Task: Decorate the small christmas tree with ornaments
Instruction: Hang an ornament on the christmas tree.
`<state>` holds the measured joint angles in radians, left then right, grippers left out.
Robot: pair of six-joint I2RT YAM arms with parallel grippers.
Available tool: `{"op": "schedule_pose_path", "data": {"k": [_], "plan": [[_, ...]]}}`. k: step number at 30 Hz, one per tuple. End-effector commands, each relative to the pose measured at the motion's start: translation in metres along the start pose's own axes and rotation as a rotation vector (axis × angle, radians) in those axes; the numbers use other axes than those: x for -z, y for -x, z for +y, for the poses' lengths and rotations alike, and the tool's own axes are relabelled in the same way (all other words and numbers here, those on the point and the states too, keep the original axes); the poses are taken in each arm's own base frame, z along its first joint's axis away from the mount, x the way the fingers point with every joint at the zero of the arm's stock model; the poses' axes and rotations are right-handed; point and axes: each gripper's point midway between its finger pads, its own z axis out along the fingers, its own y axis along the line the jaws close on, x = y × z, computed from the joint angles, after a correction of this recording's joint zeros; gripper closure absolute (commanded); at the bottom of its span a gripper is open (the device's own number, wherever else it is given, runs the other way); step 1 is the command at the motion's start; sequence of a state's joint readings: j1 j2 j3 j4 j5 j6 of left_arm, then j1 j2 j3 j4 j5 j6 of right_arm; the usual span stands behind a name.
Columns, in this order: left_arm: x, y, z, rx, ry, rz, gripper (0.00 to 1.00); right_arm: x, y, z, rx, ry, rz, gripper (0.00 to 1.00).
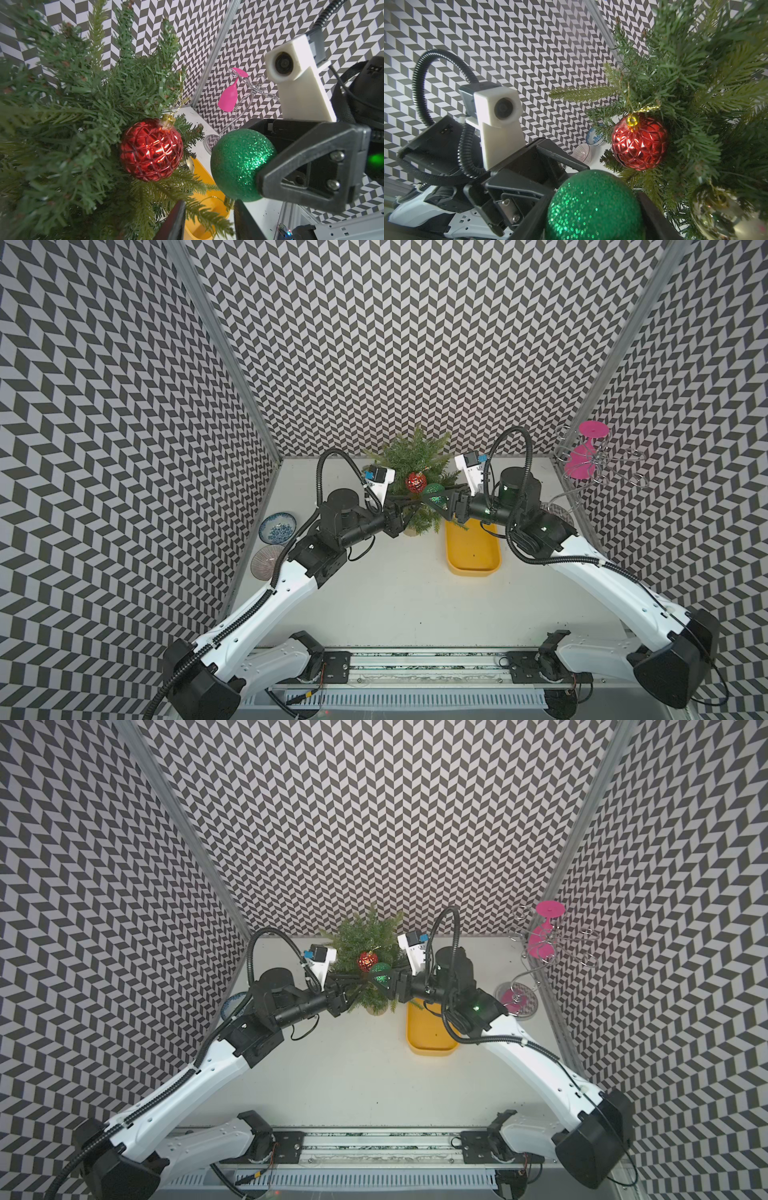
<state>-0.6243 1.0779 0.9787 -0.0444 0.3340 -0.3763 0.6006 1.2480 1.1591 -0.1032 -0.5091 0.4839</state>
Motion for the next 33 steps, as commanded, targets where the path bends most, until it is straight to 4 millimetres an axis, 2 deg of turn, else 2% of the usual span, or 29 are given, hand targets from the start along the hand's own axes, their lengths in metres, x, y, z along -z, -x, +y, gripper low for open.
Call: {"op": "schedule_pose_path", "data": {"k": [1,8,12,13,16,18,24,33], "plan": [[0.005,0.006,-0.004,-0.028,0.012,-0.012,0.6,0.005,0.012,0.009,0.023,0.032,-0.054,0.39],[0.006,0.01,-0.004,-0.039,0.023,-0.024,0.85,0.005,0.011,0.011,0.019,0.044,-0.051,0.39],[0.006,0.014,-0.006,-0.043,0.019,-0.03,0.91,0.006,0.009,0.012,0.014,0.051,-0.048,0.39],[0.006,0.015,-0.007,-0.045,0.016,-0.035,0.88,0.006,0.008,0.012,0.011,0.051,-0.047,0.39],[0.007,0.018,-0.01,-0.049,0.006,-0.04,0.7,0.006,0.007,0.011,0.009,0.052,-0.047,0.39],[0.009,0.019,-0.013,-0.05,-0.003,-0.042,0.62,0.007,0.008,0.012,0.011,0.052,-0.049,0.39],[0.012,0.011,-0.011,-0.049,0.015,-0.018,0.53,0.006,0.008,0.013,0.012,0.056,-0.049,0.39],[0.011,0.006,-0.012,-0.066,0.039,-0.011,0.5,0.006,0.007,0.012,0.007,0.059,-0.047,0.39]]}}
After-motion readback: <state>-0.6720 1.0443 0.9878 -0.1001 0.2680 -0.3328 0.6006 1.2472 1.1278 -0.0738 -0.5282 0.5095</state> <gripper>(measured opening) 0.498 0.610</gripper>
